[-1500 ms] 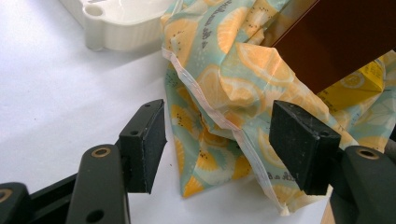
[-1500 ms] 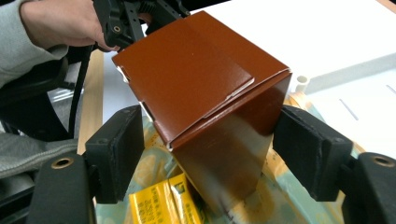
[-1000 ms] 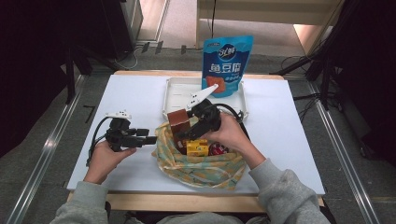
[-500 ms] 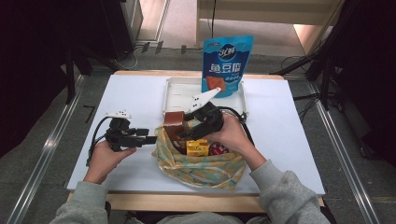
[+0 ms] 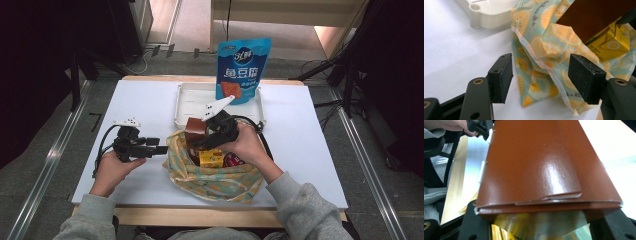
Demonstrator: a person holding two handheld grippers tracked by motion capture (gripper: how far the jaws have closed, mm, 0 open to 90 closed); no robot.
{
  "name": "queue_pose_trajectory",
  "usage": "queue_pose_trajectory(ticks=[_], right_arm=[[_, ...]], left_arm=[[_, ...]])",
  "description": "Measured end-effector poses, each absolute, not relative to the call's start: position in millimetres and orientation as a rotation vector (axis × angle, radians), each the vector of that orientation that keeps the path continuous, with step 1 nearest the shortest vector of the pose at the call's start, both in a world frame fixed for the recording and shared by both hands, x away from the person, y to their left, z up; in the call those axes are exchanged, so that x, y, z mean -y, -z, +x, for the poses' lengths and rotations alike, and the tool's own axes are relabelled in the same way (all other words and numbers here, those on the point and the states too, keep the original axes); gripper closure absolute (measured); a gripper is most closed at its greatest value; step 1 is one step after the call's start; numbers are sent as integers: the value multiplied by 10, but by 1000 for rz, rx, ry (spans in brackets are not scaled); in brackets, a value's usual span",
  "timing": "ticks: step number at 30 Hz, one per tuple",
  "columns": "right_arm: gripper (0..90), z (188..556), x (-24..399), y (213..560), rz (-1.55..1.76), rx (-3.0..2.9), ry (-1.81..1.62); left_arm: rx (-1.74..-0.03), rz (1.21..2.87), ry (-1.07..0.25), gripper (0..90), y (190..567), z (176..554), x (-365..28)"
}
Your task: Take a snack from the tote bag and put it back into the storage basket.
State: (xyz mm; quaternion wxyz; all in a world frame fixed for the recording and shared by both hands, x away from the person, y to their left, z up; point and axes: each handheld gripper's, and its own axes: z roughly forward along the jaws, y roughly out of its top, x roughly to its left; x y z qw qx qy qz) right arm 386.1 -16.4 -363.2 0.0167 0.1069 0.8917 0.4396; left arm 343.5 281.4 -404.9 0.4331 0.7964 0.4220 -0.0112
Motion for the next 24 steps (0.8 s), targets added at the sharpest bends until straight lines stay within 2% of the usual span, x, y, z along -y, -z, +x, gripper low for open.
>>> queue_pose_trajectory(ticks=[24], right_arm=[[445, 3952, 449, 3365, 436, -2722, -1429]], left_arm=[[-1053, 1986, 24, 375, 4046, 3433, -2816]])
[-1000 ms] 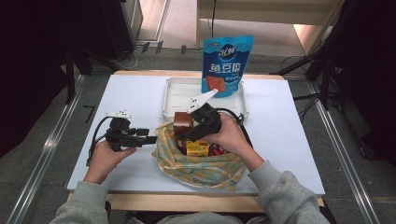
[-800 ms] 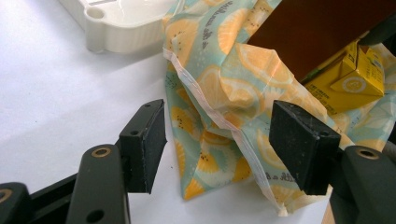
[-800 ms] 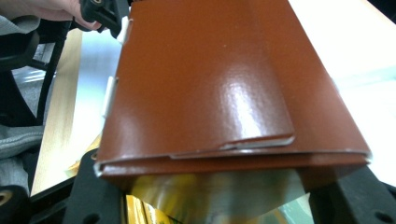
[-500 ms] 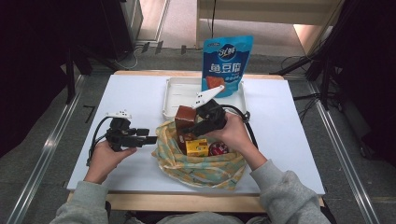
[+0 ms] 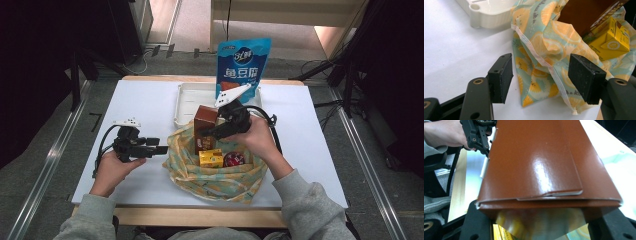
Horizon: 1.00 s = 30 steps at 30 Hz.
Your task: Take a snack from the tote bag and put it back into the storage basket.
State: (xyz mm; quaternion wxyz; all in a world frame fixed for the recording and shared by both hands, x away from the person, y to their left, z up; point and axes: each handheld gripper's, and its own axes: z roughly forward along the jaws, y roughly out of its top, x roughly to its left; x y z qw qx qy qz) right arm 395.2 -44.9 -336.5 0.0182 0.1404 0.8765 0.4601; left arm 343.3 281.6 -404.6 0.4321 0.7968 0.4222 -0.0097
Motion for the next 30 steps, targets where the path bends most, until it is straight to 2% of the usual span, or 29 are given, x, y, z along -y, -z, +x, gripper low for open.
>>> queue_pose_trajectory(ticks=[30], right_arm=[[449, 4048, 898, 3108, 538, -2673, -1438]], left_arm=[[-1050, 1977, 27, 375, 4042, 3429, -2819]])
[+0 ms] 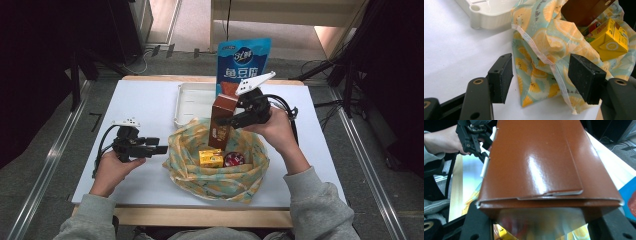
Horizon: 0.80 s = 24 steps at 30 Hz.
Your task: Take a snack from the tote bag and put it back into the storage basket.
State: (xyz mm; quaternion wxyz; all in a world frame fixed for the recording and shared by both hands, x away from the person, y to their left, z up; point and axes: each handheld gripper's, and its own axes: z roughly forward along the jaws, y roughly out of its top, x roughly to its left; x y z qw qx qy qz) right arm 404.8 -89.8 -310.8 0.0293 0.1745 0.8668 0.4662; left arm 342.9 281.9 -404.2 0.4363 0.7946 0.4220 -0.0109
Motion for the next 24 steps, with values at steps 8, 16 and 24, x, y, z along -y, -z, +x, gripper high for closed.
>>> queue_pose_trajectory(ticks=[8, 16, 24], right_arm=[[449, 4058, 988, 3057, 567, -2670, -1431], [449, 4080, 1120, 2913, 577, -2648, -1427], [449, 4098, 1202, 2738, 588, -2641, -1427]], left_arm=[[-1049, 1978, 32, 375, 4040, 3434, -2815], [-1039, 1983, 33, 375, 4041, 3443, -2798], [-1041, 1976, 37, 375, 4036, 3437, -2804]])
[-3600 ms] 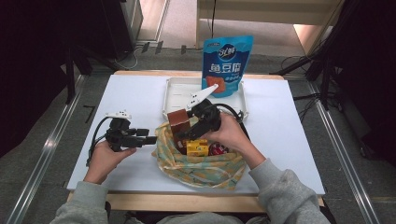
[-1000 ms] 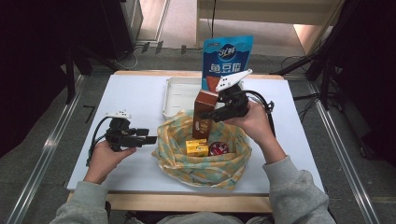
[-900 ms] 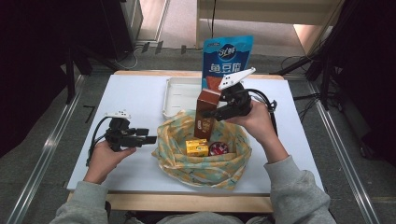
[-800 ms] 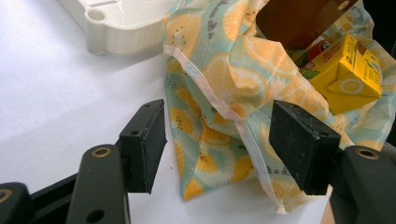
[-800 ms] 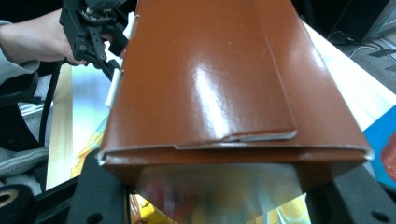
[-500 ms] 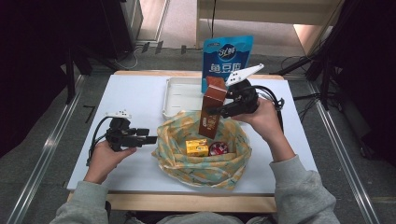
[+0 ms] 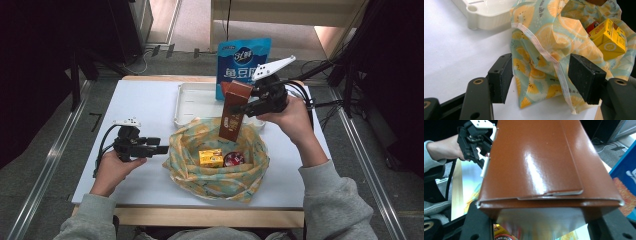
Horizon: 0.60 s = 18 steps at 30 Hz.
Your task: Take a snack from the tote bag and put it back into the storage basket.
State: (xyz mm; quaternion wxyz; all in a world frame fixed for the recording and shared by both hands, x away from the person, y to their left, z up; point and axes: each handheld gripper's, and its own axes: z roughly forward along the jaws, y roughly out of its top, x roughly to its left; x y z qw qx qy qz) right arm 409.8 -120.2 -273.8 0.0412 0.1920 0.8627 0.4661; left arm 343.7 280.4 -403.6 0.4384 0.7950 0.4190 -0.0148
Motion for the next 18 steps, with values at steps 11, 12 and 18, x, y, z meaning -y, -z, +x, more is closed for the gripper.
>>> queue_pose_trajectory(ticks=[11, 12, 18], right_arm=[[450, 4154, 1342, 2425, 570, -2603, -1423], [450, 4154, 1342, 2425, 570, -2603, -1423], [450, 4275, 1493, 2397, 636, -2572, -1399]], left_arm=[[-1042, 1978, 35, 375, 4037, 3442, -2798], [-1042, 1978, 35, 375, 4037, 3442, -2798], [-1046, 1970, 36, 375, 4041, 3446, -2808]])
